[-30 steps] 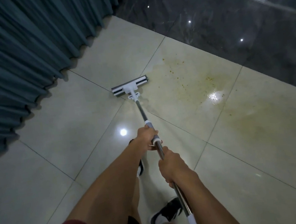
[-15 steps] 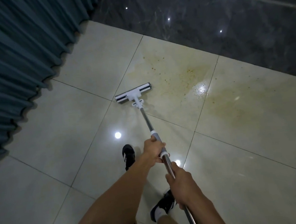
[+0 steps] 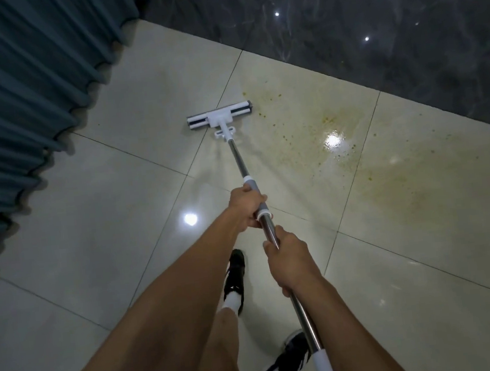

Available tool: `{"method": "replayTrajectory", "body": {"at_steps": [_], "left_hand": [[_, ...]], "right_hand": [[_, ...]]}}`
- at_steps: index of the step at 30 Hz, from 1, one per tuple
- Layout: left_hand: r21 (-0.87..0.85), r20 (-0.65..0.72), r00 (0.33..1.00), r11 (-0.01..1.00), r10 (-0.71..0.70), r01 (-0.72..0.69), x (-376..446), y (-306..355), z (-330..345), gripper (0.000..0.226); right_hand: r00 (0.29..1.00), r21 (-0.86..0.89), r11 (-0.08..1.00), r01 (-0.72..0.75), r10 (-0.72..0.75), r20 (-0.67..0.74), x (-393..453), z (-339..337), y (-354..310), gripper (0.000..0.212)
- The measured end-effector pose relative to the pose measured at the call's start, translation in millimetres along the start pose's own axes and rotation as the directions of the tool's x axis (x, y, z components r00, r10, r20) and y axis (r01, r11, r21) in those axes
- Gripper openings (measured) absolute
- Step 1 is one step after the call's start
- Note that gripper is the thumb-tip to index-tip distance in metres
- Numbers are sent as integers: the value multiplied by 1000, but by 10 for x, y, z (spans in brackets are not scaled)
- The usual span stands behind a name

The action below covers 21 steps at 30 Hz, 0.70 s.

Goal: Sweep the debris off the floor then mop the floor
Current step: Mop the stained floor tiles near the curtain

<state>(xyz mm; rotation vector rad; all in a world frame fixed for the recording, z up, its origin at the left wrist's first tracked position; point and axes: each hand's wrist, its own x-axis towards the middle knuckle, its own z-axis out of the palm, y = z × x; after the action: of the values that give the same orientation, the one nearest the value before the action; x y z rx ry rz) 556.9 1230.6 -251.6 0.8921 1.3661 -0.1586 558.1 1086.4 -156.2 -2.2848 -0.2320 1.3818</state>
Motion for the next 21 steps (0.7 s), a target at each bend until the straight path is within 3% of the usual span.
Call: {"method": "replayTrajectory", "body": {"at_steps": [6, 13, 21], "left_hand": [[74, -11, 1000, 997, 26, -25, 646, 1061, -187, 30], [128, -13, 997, 989, 81, -79, 1281, 2107, -441, 29], [183, 9, 999, 982, 37, -38, 1205, 1911, -397, 34]], "right_hand": [[1000, -25, 1000, -2, 1, -28, 804, -125, -940, 19], [999, 35, 999, 16, -15, -42, 1642, -141, -1900, 23], [999, 1, 1000, -26, 26, -25, 1520, -81, -1690, 19]]}}
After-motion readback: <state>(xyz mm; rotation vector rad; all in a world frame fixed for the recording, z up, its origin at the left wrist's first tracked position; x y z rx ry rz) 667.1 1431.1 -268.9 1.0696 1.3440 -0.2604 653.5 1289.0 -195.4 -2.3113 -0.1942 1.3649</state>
